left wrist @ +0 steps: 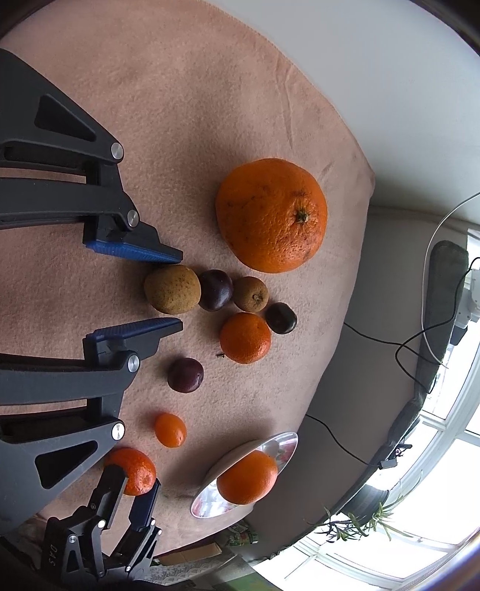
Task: Organize fruits
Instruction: 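Move the right gripper to a tangerine while the left approaches a brown fruit, then grasp the tangerine with the right gripper while the left grasps the brown fruit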
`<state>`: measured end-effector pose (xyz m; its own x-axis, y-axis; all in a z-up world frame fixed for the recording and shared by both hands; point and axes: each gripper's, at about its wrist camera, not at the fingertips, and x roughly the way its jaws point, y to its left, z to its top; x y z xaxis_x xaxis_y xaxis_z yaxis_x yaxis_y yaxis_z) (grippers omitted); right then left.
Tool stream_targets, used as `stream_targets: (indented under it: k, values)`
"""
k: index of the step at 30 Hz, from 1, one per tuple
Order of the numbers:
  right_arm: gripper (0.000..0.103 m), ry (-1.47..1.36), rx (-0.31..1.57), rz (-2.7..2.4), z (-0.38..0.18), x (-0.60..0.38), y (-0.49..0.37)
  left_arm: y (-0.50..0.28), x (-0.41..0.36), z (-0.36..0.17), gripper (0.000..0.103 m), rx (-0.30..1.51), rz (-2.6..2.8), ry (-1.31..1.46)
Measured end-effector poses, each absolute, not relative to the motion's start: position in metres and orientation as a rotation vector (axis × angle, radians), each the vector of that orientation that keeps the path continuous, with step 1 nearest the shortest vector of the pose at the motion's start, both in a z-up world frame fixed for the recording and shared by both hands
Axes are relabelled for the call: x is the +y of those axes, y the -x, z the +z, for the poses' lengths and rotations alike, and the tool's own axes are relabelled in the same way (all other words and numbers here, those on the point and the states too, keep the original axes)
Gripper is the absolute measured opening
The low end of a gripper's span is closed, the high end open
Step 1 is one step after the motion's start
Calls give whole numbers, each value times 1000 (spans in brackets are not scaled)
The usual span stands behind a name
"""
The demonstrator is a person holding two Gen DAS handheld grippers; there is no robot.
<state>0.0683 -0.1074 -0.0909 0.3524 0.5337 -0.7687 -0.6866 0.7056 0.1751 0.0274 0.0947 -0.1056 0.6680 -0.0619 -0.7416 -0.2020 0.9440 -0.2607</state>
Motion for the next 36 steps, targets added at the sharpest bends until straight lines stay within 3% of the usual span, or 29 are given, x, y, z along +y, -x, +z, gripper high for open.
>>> stream_targets:
  k: [4,36]
  values:
    - [44,203,913,803,-91,-104,-66,-27,96,-106,26,838,78,341]
    - [43,81,802,621,-56,-185,-91,-60,50,-59,26,754,-54,283]
